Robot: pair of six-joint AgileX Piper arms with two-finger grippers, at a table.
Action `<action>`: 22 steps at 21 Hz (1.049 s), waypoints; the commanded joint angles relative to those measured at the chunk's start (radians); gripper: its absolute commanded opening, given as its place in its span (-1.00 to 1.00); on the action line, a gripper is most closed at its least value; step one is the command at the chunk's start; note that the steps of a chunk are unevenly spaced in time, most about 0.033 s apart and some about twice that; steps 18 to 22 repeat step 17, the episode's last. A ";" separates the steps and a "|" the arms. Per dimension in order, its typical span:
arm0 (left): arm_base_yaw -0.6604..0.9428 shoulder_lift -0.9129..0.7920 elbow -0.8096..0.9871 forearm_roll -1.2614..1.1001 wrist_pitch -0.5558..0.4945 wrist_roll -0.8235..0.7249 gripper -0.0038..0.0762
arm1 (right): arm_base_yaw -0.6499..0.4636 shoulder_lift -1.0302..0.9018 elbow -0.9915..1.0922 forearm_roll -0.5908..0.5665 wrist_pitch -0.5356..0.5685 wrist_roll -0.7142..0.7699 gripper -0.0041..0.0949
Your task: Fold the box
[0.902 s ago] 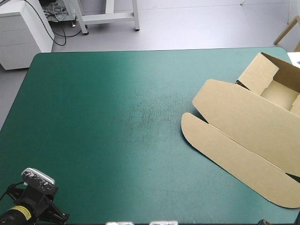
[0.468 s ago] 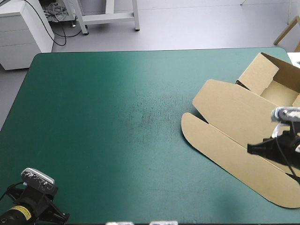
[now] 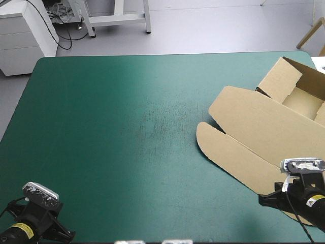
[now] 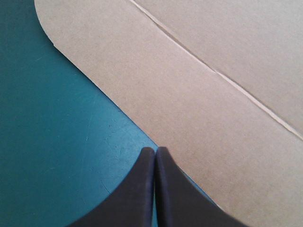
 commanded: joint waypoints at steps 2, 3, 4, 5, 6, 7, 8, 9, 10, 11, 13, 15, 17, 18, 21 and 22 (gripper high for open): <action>0.000 0.010 -0.022 0.003 -0.046 -0.010 -0.93 | 0.001 -0.025 0.018 0.007 -0.065 -0.029 -0.96; 0.000 0.010 -0.022 0.003 -0.046 -0.010 -0.93 | 0.001 -0.030 0.023 0.007 -0.065 -0.029 -0.96; 0.000 0.010 -0.022 0.003 -0.046 -0.010 -0.93 | 0.001 -0.030 0.031 0.007 -0.063 -0.027 -0.96; 0.000 0.010 -0.022 0.003 -0.046 -0.010 -0.93 | 0.001 -0.030 0.031 0.007 -0.068 -0.027 -0.96; 0.000 0.010 -0.022 0.003 -0.046 -0.010 -0.93 | 0.001 -0.030 0.031 0.007 -0.075 -0.027 -0.96; 0.000 0.010 -0.022 0.003 -0.046 -0.010 -0.93 | 0.001 -0.030 0.031 0.007 -0.081 -0.027 -0.96; 0.000 0.010 -0.022 0.003 -0.046 -0.010 -0.93 | 0.001 -0.030 0.031 0.007 -0.091 -0.027 -0.96; 0.000 0.010 -0.022 0.003 -0.046 -0.010 -0.93 | 0.001 -0.030 0.031 0.007 -0.117 -0.027 -0.96; 0.000 0.010 -0.022 0.003 -0.046 -0.010 -0.93 | 0.001 -0.030 0.031 0.007 -0.126 -0.027 -0.96; 0.000 0.010 -0.022 0.003 -0.046 -0.010 -0.93 | 0.001 -0.030 0.031 0.007 -0.152 -0.027 -0.96; 0.000 0.010 -0.022 0.003 -0.046 -0.010 -0.93 | 0.001 -0.030 0.031 0.007 -0.195 -0.027 -0.96; 0.000 0.010 -0.022 0.003 -0.046 -0.010 -0.93 | 0.001 -0.030 0.031 0.007 -0.244 -0.027 -0.96; 0.000 0.010 -0.022 0.003 -0.046 -0.010 -0.93 | 0.001 -0.030 0.031 0.007 -0.303 -0.027 -0.96; 0.000 0.010 -0.022 0.003 -0.046 -0.010 -0.93 | 0.001 -0.030 0.031 0.007 -0.303 -0.027 -0.96; 0.000 0.010 -0.022 0.003 -0.046 -0.010 -0.93 | 0.001 -0.030 0.031 0.007 -0.303 -0.027 -0.96; 0.000 0.010 -0.022 0.003 -0.046 -0.010 -0.93 | 0.001 -0.030 0.031 0.007 -0.303 -0.027 -0.96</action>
